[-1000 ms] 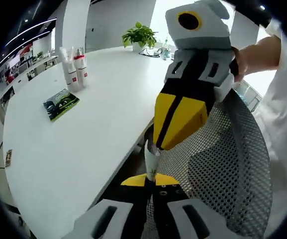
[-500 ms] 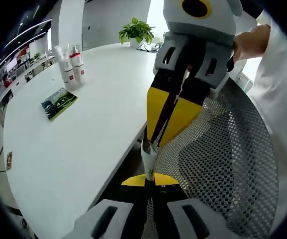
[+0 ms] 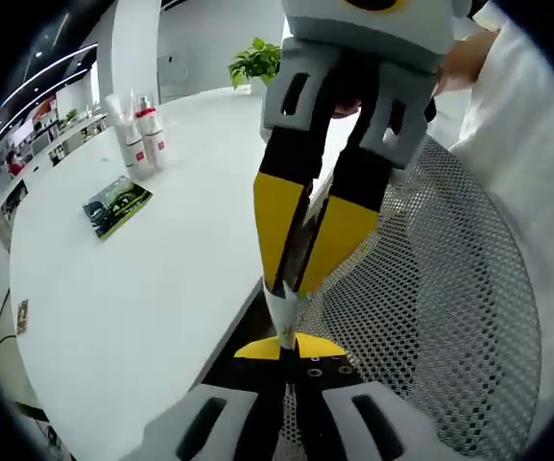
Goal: Arrange the skincare products in the storage area until every visible bottle or jar stands upright without overlapping.
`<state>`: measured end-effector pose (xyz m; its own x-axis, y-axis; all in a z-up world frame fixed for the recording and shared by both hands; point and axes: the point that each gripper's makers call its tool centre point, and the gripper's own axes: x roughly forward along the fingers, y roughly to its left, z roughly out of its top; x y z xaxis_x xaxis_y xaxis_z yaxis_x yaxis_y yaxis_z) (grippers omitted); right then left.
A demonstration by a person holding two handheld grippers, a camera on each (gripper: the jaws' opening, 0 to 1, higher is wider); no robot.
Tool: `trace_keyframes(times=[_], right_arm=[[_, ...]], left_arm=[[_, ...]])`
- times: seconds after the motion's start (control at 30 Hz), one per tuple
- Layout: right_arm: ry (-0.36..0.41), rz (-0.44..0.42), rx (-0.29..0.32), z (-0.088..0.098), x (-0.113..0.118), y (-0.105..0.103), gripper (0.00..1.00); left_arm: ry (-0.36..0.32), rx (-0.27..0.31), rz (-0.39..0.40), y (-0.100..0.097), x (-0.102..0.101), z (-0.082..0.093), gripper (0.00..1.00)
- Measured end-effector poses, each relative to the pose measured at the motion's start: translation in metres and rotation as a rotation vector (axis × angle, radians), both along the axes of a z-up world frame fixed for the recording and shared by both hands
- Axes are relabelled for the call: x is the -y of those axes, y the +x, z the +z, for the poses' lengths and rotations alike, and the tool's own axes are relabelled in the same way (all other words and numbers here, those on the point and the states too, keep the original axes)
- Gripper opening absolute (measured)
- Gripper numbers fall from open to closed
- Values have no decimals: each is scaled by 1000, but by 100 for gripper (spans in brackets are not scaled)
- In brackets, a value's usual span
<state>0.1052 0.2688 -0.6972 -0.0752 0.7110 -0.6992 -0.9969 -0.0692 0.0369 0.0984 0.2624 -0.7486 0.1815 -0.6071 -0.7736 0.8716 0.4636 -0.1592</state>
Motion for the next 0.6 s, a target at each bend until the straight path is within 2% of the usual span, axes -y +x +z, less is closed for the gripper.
trace_keyframes(times=[0.13, 0.2, 0.3, 0.37, 0.4, 0.47, 0.5, 0.53, 0.6], right_arm=[[-18, 19, -8, -4, -2, 1, 5], [-8, -6, -41, -2, -3, 6, 4], [-5, 2, -49, -1, -2, 10, 5], [-30, 50, -59, -3, 0, 4, 5], [-37, 73, -43, -4, 0, 4, 5], [-45, 82, -42, -4, 0, 4, 4], [-50, 89, -33, -4, 0, 5, 4], [-52, 95, -28, -5, -1, 5, 4], [-56, 98, -32, -6, -2, 7, 4]], left_arm=[[22, 13, -12, -1, -2, -1, 1], [13, 18, -11, 2, -2, 3, 1], [-10, 16, -16, 5, -2, 6, 1], [-29, 9, -42, 5, 1, 8, 1], [-26, -5, -57, 3, 0, 7, 1], [-20, 6, -89, 5, 0, 7, 0], [-24, -8, -98, 6, 0, 7, 0], [-50, -48, -68, 5, 2, 7, 0], [-27, -12, -100, 5, 0, 7, 1]])
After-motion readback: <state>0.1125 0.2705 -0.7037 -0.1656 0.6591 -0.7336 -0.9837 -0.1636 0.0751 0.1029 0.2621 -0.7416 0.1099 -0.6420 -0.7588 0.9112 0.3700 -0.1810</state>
